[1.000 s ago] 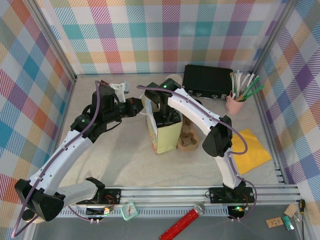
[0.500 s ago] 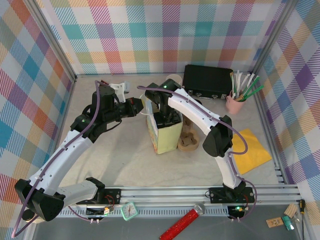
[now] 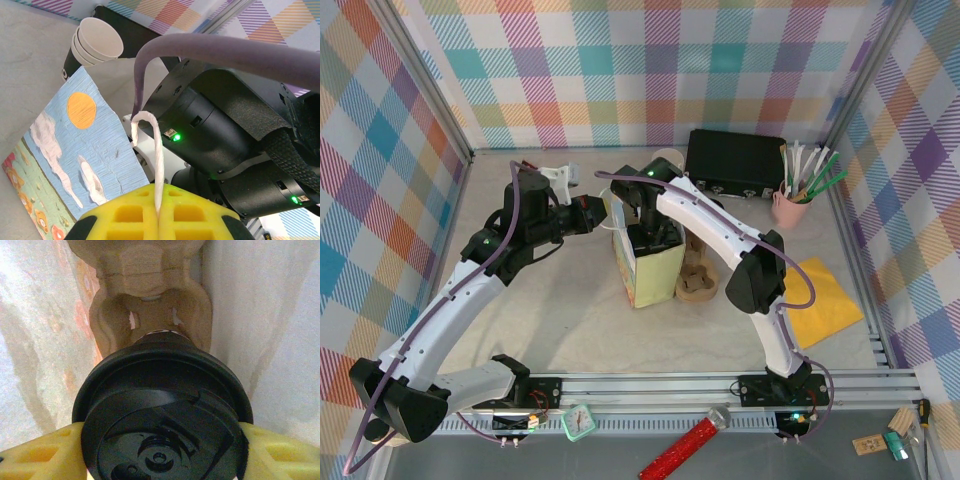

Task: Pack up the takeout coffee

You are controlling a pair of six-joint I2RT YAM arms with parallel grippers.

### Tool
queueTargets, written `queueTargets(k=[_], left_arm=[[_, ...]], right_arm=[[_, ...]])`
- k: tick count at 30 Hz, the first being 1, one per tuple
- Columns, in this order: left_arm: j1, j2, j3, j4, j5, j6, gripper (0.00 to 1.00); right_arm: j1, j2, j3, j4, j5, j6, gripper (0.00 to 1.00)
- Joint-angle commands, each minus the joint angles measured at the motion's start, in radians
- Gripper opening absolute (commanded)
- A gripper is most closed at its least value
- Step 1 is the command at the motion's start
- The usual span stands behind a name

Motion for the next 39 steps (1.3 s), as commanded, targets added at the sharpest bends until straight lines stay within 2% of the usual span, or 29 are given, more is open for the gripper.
queueTargets(k=[1, 11, 39], left_arm=[[-0.014, -0.005, 0.004, 0.007, 0.004, -0.006, 0.00], [-0.014, 0.002, 0.006, 0.007, 0.010, -0.007, 0.00], [-0.014, 0.009, 0.010, 0.007, 0.011, -0.006, 0.00]], right_arm=[[-0.004, -0.018, 0.043, -0.032, 0.000, -0.004, 0.64], [-0.012, -0.006, 0.097, -0.040, 0.009, -0.008, 0.64], [-0.021, 0.006, 0.116, -0.036, 0.009, -0.014, 0.64]])
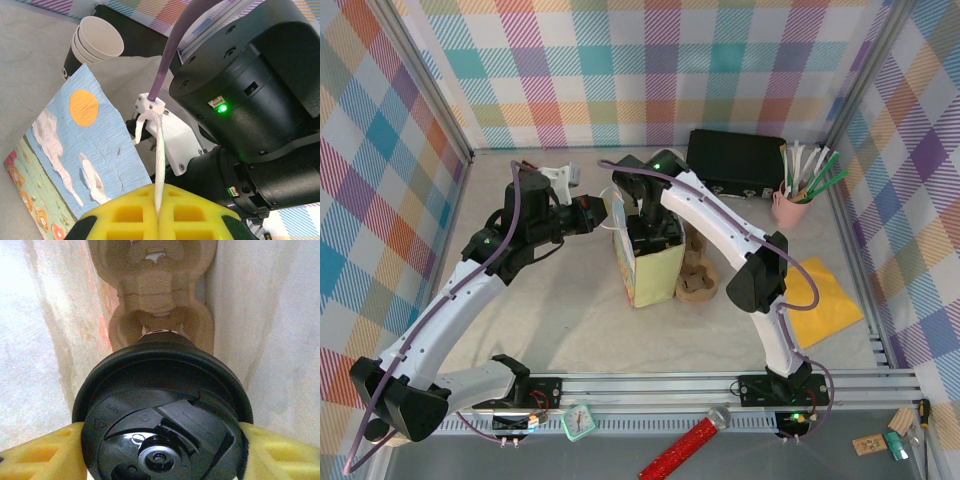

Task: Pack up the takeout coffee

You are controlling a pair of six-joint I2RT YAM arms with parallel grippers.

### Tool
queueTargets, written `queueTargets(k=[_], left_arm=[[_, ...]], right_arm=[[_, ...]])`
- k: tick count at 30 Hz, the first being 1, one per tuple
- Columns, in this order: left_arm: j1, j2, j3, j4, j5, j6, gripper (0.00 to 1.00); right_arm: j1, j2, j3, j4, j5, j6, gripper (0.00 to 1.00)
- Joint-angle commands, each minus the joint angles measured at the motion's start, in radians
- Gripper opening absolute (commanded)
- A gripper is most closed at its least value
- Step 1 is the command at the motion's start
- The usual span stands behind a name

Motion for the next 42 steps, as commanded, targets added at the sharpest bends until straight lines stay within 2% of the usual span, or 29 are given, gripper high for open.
queueTargets(k=[1, 42], left_arm=[[-0.014, 0.004, 0.010, 0.007, 0.010, -0.006, 0.00], [-0.014, 0.006, 0.016, 0.003, 0.012, -0.005, 0.00]], right_arm=[[-0.007, 0.006, 0.031, -0.031, 0.005, -0.013, 0.64], [-0.020, 0.028, 0.071, -0.031, 0.011, -0.027, 0.64]])
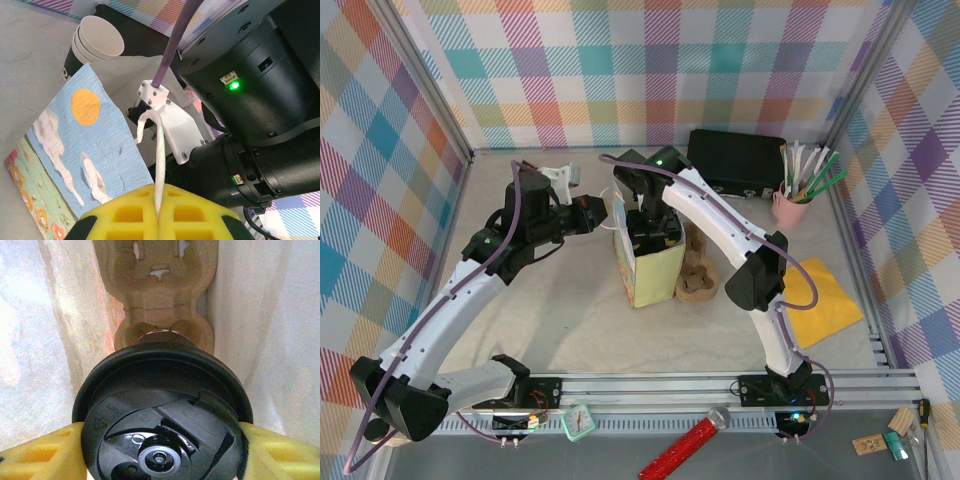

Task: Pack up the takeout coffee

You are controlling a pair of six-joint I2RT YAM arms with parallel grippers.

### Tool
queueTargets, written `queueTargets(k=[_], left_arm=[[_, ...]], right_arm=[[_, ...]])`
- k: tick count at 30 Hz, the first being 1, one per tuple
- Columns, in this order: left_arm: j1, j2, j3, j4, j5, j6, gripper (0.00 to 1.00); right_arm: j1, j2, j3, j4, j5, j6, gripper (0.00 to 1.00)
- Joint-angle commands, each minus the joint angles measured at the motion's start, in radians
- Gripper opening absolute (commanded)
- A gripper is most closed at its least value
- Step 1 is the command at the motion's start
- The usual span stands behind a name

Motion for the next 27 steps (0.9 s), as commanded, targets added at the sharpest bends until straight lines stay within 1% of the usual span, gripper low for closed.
queueTargets(k=[1, 27], left_arm=[[-0.014, 0.004, 0.015, 0.002, 0.012, -0.004, 0.00], [-0.014, 0.007, 0.012, 0.003, 0.011, -0.005, 0.00]], right_arm=[[-0.007, 0.010, 0.021, -0.030, 0.009, -0.007, 0.64], [-0.007, 0.014, 0.012, -0.024, 0.016, -0.010, 0.64]])
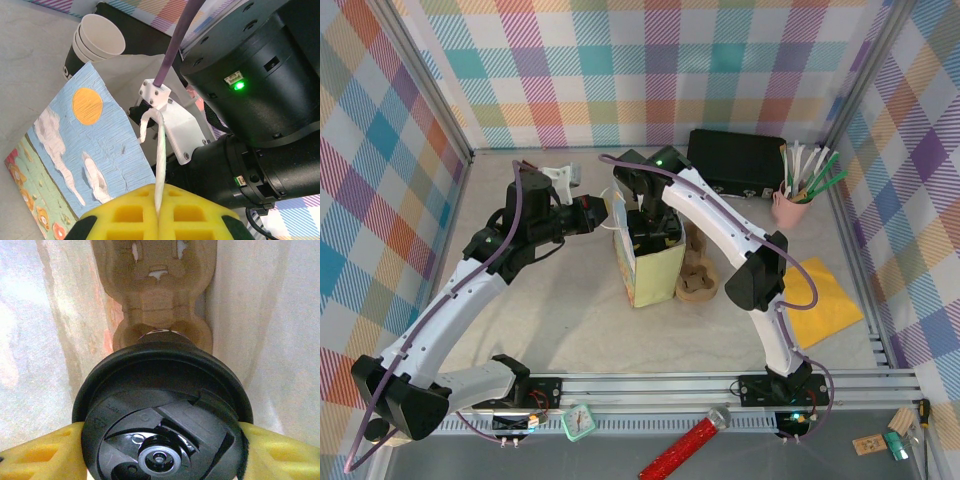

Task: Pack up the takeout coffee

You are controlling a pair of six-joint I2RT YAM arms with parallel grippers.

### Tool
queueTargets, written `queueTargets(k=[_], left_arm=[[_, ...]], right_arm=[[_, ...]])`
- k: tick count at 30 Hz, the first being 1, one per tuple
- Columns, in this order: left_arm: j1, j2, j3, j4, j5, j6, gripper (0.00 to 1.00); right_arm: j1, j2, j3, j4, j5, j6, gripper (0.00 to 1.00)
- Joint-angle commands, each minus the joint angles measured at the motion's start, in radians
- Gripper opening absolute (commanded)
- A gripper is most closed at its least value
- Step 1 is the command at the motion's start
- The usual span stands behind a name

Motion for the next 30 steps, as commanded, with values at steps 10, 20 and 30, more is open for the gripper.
queueTargets(k=[10, 20, 30], left_arm=[[-0.014, 0.003, 0.012, 0.004, 0.011, -0.005, 0.00], [-0.014, 0.005, 0.013, 0.005, 0.011, -0.006, 0.00], [-0.014, 0.004, 0.013, 0.005, 0.009, -0.006, 0.00]], right_arm=[[-0.007, 0.016, 0.001, -0.016, 0.009, -0.008, 0.64], [-0.007, -0.006, -0.071, 0.027, 0.002, -0.006, 0.64], [-0.007, -0.009, -0.107, 0.052, -0.002, -0.008, 0.64]])
